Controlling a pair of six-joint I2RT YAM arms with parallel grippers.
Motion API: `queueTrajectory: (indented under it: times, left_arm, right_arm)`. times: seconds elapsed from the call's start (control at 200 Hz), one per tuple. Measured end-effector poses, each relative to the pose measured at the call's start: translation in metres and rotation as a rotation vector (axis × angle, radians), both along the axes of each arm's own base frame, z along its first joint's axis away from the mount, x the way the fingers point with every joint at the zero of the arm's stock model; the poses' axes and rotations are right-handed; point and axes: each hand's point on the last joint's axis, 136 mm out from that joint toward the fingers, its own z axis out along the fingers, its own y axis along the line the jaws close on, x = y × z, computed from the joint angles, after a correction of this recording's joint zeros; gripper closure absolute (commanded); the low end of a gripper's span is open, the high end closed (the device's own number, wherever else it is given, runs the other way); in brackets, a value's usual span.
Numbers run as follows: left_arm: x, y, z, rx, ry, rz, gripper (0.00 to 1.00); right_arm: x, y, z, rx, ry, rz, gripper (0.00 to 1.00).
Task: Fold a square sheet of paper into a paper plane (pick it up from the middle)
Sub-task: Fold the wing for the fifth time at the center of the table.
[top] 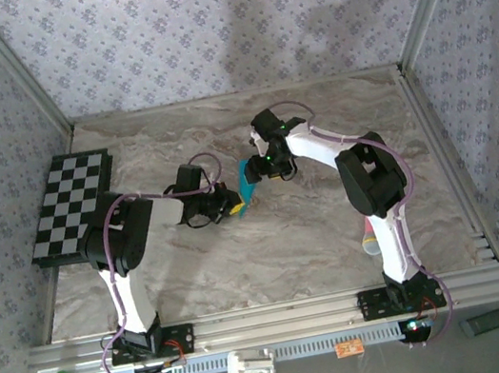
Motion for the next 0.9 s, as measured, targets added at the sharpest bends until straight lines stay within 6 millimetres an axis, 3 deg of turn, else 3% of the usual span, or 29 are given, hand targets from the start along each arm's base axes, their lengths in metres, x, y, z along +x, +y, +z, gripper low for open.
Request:
queueTrajectory:
  times: [0.155, 0.38, 0.9]
  left_arm:
    - [0.0, 0.0, 0.0, -0.004, 0.006, 0.003, 0.99]
    - [0.0, 0.0, 0.0, -0.005, 0.007, 0.004, 0.99]
    - [0.0, 0.0, 0.0, -0.01, 0.011, 0.006, 0.94]
  right_arm:
    - [0.006, 0.005, 0.0, -0.001, -0.009, 0.033, 0.34]
    - [0.005, 0.007, -0.016, -0.024, 0.019, 0.066, 0.34]
    - [0.008, 0.01, -0.024, -0.158, 0.035, 0.017, 0.28]
